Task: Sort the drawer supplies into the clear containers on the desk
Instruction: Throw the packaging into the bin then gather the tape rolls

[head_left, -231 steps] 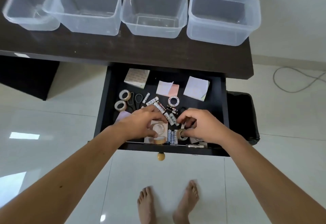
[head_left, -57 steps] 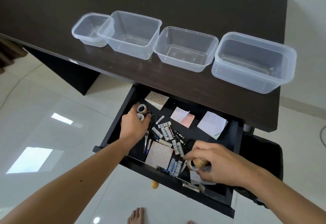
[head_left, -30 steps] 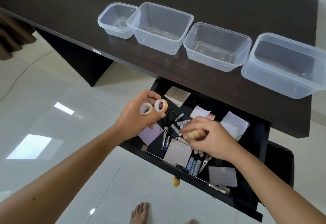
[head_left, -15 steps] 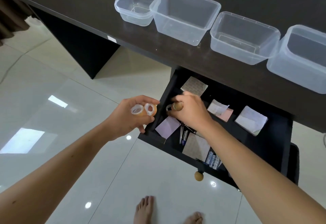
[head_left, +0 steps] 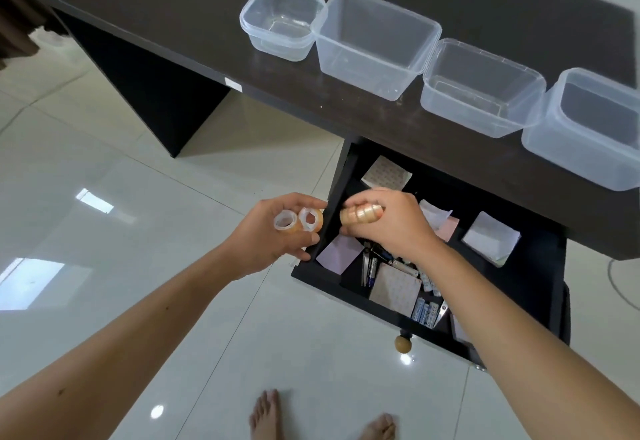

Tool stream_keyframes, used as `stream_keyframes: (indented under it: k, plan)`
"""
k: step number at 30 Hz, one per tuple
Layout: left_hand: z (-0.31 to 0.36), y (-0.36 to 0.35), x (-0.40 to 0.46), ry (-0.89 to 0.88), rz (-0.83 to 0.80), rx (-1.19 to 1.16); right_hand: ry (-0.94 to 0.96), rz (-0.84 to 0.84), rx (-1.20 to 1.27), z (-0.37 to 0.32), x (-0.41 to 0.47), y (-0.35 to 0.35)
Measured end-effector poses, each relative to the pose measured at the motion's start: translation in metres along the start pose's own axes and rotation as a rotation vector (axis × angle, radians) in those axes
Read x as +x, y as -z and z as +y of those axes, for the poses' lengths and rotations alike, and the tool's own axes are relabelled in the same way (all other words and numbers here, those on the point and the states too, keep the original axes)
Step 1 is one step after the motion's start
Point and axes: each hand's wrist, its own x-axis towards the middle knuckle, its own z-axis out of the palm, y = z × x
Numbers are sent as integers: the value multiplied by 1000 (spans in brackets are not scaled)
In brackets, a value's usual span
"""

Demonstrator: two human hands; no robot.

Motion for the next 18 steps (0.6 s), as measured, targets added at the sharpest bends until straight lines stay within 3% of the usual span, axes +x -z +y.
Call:
stream_keyframes:
  k: [10, 18]
  plan:
    - [47, 24, 11, -98, -11, 213, 48, -15, 100, -59, -27, 69]
    - [136, 53, 49, -253, 84, 204, 143, 87, 191, -132, 22, 117]
